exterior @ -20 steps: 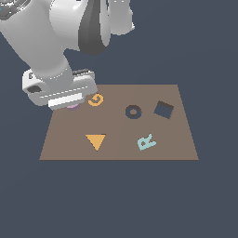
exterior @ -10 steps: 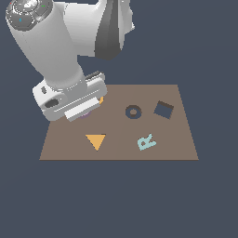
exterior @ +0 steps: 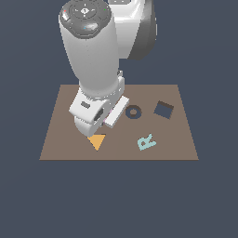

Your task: Insert a designated object into the corresponding slot on a board.

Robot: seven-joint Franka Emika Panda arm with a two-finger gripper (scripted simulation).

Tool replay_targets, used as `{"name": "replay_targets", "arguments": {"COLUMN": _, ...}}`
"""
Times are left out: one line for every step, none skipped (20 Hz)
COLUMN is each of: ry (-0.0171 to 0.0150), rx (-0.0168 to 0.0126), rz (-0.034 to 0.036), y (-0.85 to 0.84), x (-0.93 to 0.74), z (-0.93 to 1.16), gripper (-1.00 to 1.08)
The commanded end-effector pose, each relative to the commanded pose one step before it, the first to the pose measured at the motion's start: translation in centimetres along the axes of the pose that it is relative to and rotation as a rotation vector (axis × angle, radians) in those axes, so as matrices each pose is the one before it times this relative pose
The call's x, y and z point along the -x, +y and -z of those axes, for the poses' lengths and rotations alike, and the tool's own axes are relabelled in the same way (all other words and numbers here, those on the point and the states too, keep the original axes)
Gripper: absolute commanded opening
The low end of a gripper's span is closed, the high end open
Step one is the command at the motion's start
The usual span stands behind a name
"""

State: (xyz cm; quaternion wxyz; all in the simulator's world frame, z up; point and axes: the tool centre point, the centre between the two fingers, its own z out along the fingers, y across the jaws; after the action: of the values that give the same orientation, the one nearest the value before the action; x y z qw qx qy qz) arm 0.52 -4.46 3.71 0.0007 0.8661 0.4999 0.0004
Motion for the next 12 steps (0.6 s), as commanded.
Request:
{"name": "replay_targets", "arguments": {"ry": 0.00004, "rx": 0.00049, "rz": 0.11878, "y": -1.108, "x": -2.004, "z": 0.111, "gripper": -1.00}}
{"name": "replay_targets", "arguments": {"ry": 0.00003, "rx": -0.00003, "rz": 0.04318, "y": -0.409, "x": -0.741, "z": 0.032, "gripper": -1.00}}
{"name": "replay_targets", "arguments": {"ry": 0.00003, "rx": -0.00004, "rz": 0.04073, "y": -0.388, "x": -0.698, "z": 0.030, "gripper": -1.00}}
{"name": "replay_targets", "arguments": {"ry": 0.00002, "rx": -0.00005, "rz": 0.03828, "y": -0.368, "x": -0.655, "z": 0.027, "gripper": -1.00}}
{"name": "replay_targets", "arguments": {"ry": 0.00002, "rx": -0.00006, "rz": 0.03584, "y": -0.346, "x": -0.613, "z": 0.025, "gripper": -1.00}}
{"name": "replay_targets", "arguments": {"ry": 0.00002, "rx": -0.00006, "rz": 0.03336, "y": -0.323, "x": -0.571, "z": 0.023, "gripper": -1.00}}
{"name": "replay_targets", "arguments": {"ry": 0.00002, "rx": -0.00007, "rz": 0.03095, "y": -0.302, "x": -0.529, "z": 0.021, "gripper": -1.00}}
{"name": "replay_targets", "arguments": {"ry": 0.00001, "rx": -0.00008, "rz": 0.02851, "y": -0.282, "x": -0.486, "z": 0.019, "gripper": -1.00}}
{"name": "replay_targets", "arguments": {"ry": 0.00001, "rx": -0.00009, "rz": 0.02599, "y": -0.261, "x": -0.442, "z": 0.017, "gripper": -1.00}}
{"name": "replay_targets", "arguments": {"ry": 0.00001, "rx": -0.00009, "rz": 0.02359, "y": -0.240, "x": -0.400, "z": 0.015, "gripper": -1.00}}
{"name": "replay_targets", "arguments": {"ry": 0.00001, "rx": -0.00009, "rz": 0.02122, "y": -0.217, "x": -0.360, "z": 0.013, "gripper": -1.00}}
{"name": "replay_targets", "arguments": {"ry": 0.00001, "rx": -0.00008, "rz": 0.01877, "y": -0.192, "x": -0.319, "z": 0.012, "gripper": -1.00}}
